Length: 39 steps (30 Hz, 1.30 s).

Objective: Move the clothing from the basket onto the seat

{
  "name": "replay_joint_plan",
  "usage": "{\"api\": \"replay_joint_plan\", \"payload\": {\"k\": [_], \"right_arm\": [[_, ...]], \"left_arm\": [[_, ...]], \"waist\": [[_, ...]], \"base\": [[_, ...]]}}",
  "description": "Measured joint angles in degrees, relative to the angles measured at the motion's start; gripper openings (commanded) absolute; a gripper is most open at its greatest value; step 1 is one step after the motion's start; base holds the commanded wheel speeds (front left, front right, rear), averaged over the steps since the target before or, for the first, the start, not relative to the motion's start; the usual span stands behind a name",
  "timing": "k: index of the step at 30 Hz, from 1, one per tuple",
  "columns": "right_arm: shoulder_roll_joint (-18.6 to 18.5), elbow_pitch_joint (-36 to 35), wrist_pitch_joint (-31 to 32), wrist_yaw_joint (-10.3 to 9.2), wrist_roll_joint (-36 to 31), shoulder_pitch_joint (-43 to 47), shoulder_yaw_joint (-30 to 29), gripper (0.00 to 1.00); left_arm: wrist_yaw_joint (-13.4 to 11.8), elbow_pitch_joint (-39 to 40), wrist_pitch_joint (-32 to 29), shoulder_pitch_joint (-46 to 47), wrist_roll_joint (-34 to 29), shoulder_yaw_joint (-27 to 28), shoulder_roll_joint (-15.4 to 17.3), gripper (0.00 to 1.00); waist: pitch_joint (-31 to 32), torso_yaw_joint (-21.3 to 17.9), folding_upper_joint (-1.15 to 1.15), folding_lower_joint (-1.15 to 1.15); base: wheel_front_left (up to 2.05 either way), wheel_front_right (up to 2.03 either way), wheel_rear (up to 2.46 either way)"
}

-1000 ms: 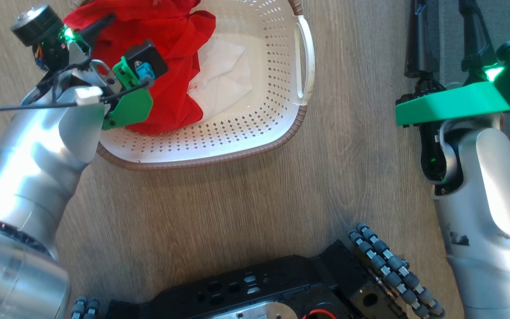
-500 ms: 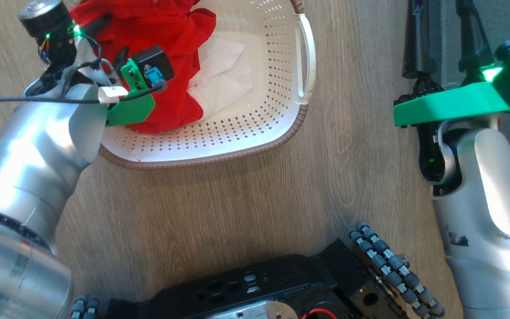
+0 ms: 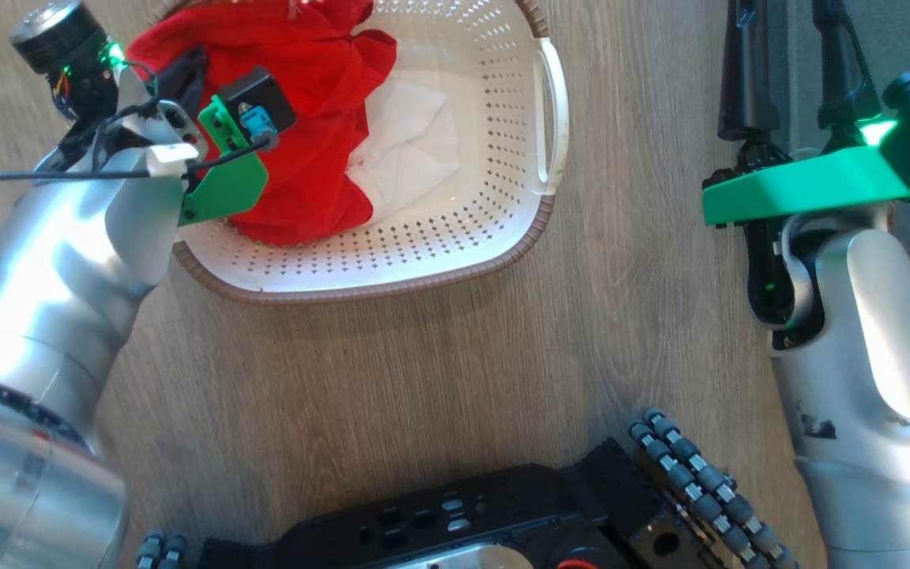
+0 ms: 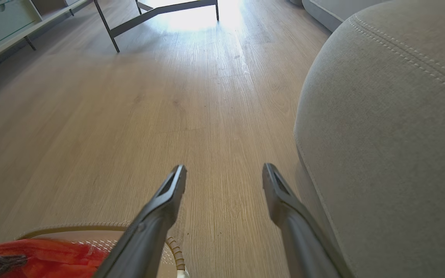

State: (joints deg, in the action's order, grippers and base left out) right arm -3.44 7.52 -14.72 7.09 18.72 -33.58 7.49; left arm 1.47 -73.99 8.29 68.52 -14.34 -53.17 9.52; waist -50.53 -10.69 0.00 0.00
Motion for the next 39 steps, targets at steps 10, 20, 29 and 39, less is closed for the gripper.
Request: {"api": "replay_joint_plan", "payload": {"k": [10,20,29,39], "right_arm": [[0.0,1.8,0.0,0.00,-1.7,0.2,-1.1,1.00],[0.0,4.1,0.0,0.00,-4.2,3.2,-1.8,1.00],[0.0,6.3,0.0,0.00,-5.1,7.3,-2.1,1.00],[0.0,8.4,0.0,0.00,-5.1,12.1,-2.3,1.00]], "left_arm": [[2.1,2.1,5.6,-4.7,9.7,5.7,-4.6,0.00],[2.6,11.9,6.3,-11.6,17.0,9.5,-5.9,0.00],[2.4,20.4,6.4,-19.3,22.0,13.2,-6.0,0.00],[1.5,28.0,6.4,-25.2,25.4,17.3,-6.0,0.00]], "waist": [[5.9,1.8,0.00,0.00],[14.1,3.9,0.00,0.00],[22.6,5.7,0.00,0.00],[32.0,7.1,0.00,-0.01]], "base": [[0.00,0.00,0.00],[0.00,0.00,0.00],[0.00,0.00,0.00],[0.00,0.00,0.00]]}}
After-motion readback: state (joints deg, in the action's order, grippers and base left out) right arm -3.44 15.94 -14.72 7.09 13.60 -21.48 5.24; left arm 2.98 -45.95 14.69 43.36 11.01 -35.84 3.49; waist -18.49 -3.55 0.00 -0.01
